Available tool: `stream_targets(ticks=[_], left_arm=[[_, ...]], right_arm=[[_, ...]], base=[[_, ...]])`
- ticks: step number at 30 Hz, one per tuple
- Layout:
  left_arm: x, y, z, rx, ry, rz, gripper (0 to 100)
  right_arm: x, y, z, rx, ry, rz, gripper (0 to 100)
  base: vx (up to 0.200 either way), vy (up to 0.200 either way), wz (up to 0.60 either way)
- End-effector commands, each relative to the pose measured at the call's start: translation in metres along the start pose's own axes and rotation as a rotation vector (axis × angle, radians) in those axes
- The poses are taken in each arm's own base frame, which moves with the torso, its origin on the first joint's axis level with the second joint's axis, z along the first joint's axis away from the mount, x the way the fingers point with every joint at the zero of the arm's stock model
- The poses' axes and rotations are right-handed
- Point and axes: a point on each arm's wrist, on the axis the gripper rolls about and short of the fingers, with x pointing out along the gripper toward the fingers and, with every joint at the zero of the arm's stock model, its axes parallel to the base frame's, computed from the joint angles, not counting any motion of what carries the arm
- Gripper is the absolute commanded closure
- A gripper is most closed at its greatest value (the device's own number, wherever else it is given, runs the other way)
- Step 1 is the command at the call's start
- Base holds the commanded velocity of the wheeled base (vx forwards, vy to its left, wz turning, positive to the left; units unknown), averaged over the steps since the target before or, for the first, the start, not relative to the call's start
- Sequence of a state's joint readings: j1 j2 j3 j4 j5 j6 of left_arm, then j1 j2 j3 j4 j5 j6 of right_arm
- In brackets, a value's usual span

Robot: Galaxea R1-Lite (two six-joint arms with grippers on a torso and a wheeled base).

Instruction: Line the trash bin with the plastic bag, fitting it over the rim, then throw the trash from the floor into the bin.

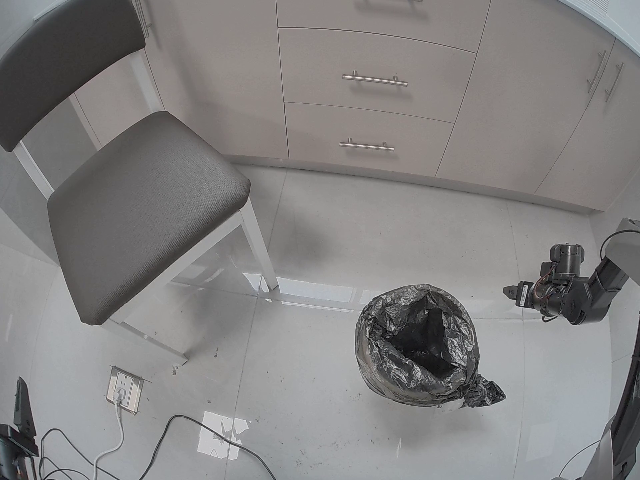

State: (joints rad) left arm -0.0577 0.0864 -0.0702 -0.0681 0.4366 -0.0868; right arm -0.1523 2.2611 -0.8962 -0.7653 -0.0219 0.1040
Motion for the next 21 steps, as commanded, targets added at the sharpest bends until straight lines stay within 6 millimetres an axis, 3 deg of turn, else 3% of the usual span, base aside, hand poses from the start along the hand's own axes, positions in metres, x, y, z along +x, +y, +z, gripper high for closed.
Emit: stream_targets(ticks=[1,6,17,21], left_arm=[[0.003,-0.001,-0.019,0.061,0.059,-0.038,0],[0.002,-0.006,-0.021,0.009,0.112,-0.294,0],[0.002,-0.006,-0.02,-0.036,0.147,-0.294,0],[0.002,-0.005,-0.021,0.048,0.138,-0.283,0]], right_arm=[[0.017,0.002,-0.012,-0.004,0.022,0.004,0],[0.032,0.008,-0.025,-0.016,0.025,0.017,0],[0.055,0.01,-0.042,-0.022,0.06,0.017,0],[0.068,0.011,-0.046,-0.025,0.069,0.018,0]], base=[[0.0,0.0,0.0],[0.0,0.0,0.0],[0.0,0.0,0.0],[0.0,0.0,0.0]])
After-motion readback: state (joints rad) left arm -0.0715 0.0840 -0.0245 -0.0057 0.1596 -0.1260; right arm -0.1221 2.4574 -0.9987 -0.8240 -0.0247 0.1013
